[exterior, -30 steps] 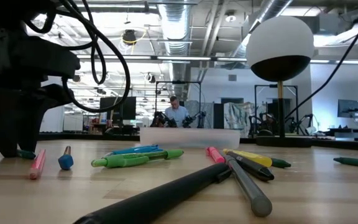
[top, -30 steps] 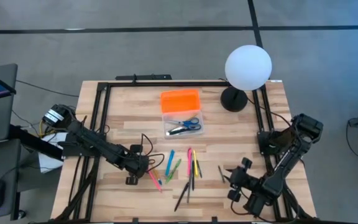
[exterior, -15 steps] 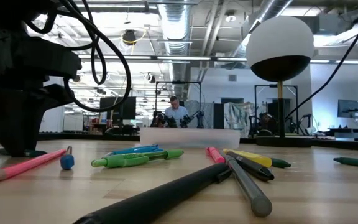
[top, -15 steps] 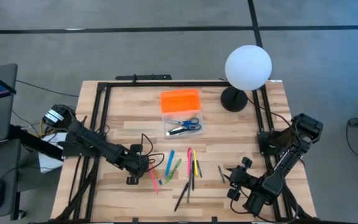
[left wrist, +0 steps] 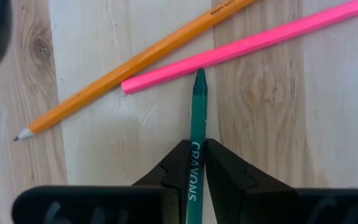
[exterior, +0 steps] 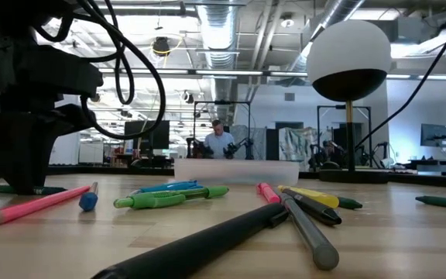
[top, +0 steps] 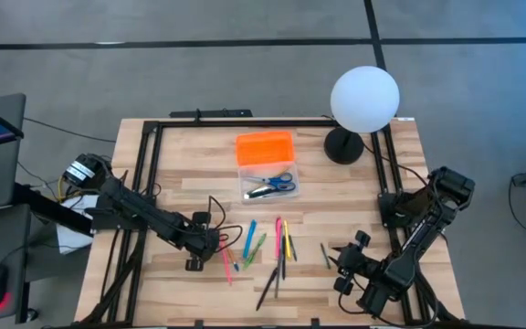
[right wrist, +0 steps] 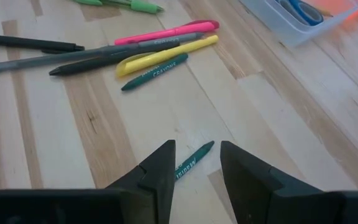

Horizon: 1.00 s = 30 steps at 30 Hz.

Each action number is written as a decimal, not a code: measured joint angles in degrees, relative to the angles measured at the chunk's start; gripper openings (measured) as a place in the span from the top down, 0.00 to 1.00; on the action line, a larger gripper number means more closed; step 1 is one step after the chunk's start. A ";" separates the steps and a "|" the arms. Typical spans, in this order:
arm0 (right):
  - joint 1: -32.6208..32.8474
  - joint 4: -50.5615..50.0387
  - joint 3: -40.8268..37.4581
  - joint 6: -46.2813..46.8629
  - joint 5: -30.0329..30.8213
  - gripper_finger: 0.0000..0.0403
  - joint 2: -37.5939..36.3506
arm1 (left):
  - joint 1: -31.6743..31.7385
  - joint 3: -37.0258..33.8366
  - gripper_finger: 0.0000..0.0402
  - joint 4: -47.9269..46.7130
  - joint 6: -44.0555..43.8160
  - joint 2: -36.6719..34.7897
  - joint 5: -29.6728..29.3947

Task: Pick & place school supplies into a supply box
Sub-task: Put the green crayon into the supply box

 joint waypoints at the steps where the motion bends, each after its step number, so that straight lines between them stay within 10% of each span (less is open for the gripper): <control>1: 0.00 0.00 0.00 0.00 0.00 0.70 0.00 | 0.00 0.11 0.90 -0.01 0.24 0.04 -0.02; 30: -0.02 -0.05 0.04 -0.59 1.44 0.70 0.00 | 0.20 0.17 0.96 0.05 2.19 -6.08 -1.51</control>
